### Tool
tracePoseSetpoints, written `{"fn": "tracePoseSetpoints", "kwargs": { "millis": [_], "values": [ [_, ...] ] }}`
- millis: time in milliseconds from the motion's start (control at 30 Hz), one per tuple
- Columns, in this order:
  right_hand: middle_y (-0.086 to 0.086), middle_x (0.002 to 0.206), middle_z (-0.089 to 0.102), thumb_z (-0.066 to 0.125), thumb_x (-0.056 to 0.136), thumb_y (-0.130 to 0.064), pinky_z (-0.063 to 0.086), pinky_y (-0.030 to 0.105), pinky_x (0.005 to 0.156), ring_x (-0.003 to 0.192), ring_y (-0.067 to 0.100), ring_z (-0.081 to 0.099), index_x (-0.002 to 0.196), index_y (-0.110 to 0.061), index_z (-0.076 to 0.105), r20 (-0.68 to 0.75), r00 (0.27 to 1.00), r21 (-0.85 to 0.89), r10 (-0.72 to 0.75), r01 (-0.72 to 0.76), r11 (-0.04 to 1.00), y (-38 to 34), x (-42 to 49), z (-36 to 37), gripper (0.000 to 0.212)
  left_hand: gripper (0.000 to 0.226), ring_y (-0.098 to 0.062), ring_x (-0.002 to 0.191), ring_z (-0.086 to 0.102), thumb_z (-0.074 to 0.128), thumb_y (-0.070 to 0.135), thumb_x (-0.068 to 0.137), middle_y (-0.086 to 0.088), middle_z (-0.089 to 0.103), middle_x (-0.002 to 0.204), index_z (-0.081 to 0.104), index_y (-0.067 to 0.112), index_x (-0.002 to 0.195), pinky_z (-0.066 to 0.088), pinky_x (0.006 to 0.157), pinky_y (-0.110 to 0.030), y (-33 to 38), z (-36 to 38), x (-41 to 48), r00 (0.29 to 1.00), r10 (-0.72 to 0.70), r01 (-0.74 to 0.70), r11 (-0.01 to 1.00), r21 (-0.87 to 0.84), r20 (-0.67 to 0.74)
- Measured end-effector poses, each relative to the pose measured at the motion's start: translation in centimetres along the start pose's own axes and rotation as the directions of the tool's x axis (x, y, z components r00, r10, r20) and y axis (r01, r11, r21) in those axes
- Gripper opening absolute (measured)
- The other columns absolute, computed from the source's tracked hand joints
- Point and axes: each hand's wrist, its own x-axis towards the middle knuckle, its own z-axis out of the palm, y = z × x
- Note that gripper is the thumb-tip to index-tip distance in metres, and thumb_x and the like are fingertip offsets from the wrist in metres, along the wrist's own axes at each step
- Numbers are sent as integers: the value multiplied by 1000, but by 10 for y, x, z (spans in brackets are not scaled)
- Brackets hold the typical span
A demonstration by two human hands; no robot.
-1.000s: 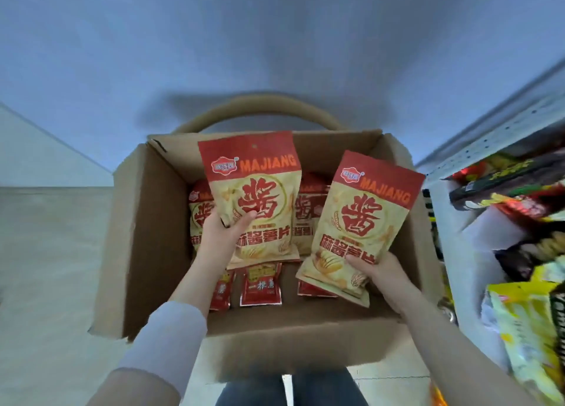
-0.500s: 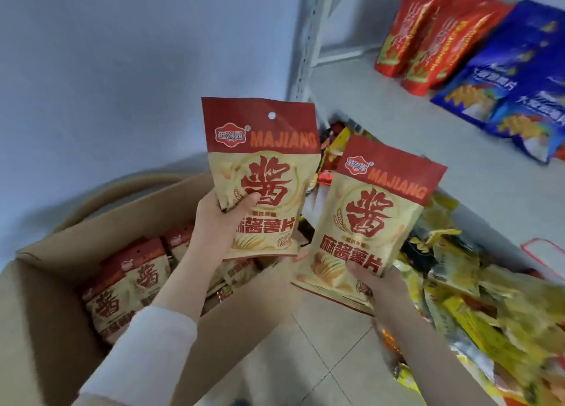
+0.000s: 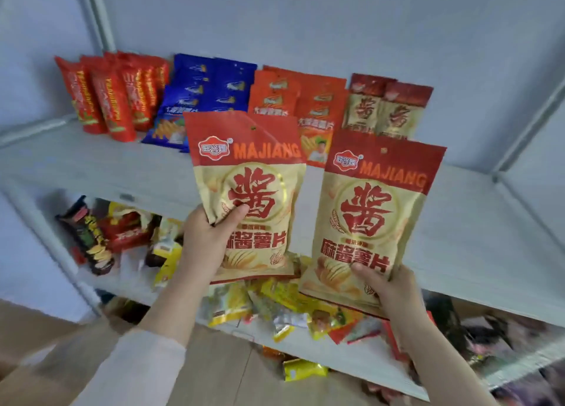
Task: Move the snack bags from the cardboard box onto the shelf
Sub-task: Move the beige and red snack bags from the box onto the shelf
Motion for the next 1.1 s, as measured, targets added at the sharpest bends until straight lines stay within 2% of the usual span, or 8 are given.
{"fn": "tracePoseSetpoints", "kwargs": {
  "millis": [67, 200, 333, 500, 733, 867, 967, 1100],
  "values": [
    [-10, 71, 73, 78, 70, -26, 49, 14, 52, 65, 3, 69, 81, -23, 65, -79, 997, 28, 3, 0, 1000, 0, 16, -43, 18, 11, 7, 78, 66, 69, 41, 73, 28, 70, 82, 67, 49, 80, 49, 55, -7, 4, 58, 7, 996, -7, 11, 999, -45, 90],
    [-16, 66, 71, 77, 70, -27, 49, 12, 48, 62, 2, 69, 83, -24, 64, -160, 987, 83, -4, 17, 996, 1, 54, -98, 19, 12, 10, 79, 65, 68, 37, 77, 30, 69, 82, 63, 38, 87, 48, 58, -6, 8, 142, 32, 981, 7, -2, 1000, -26, 194],
    [-13, 68, 72, 78, 70, -29, 53, 26, 61, 71, 9, 70, 80, -26, 64, -203, 979, 87, 13, 4, 996, 5, 101, -126, 18, 12, 5, 83, 66, 68, 37, 80, 23, 70, 85, 62, 38, 90, 52, 65, -14, -3, 198, 71, 978, 5, -6, 1000, 5, 209],
    [-13, 76, 74, 77, 73, -23, 54, 20, 58, 71, 7, 71, 83, -27, 66, -192, 981, 90, -19, 37, 995, 3, 176, -144, 16, 15, 15, 80, 61, 69, 29, 82, 25, 67, 85, 60, 38, 91, 46, 61, -2, -28, 257, 135, 975, 27, -26, 1000, -8, 221],
    [-15, 74, 73, 76, 75, -19, 51, 12, 52, 69, 4, 70, 86, -26, 65, -181, 984, 99, 2, 16, 995, -1, 318, -140, 17, 18, 20, 78, 58, 68, 32, 82, 24, 63, 89, 60, 32, 99, 43, 61, 1, -82, 328, 257, 965, 21, -33, 999, 40, 263],
    [-14, 75, 73, 76, 75, -21, 51, 12, 53, 71, 4, 70, 87, -27, 64, -193, 981, 81, 30, -15, 997, 8, 391, -140, 18, 27, 7, 88, 60, 67, 36, 82, 22, 64, 93, 60, 28, 106, 48, 75, -17, -119, 367, 315, 960, 0, -22, 997, 77, 279],
    [-12, 78, 73, 76, 75, -23, 50, 14, 57, 76, 5, 69, 87, -29, 64, -201, 978, 57, 51, -40, 998, 13, 434, -141, 18, 35, 0, 93, 58, 67, 35, 82, 19, 62, 98, 61, 21, 113, 45, 82, -21, -140, 391, 347, 965, 8, -41, 992, 120, 261],
    [-8, 88, 72, 76, 75, -24, 52, 22, 68, 83, 9, 68, 91, -26, 64, -190, 979, 44, 71, -64, 997, 16, 478, -145, 20, 38, 6, 91, 56, 67, 34, 83, 18, 61, 100, 60, 18, 117, 42, 77, -5, -156, 412, 376, 973, 43, -79, 986, 150, 229]
  ]
}}
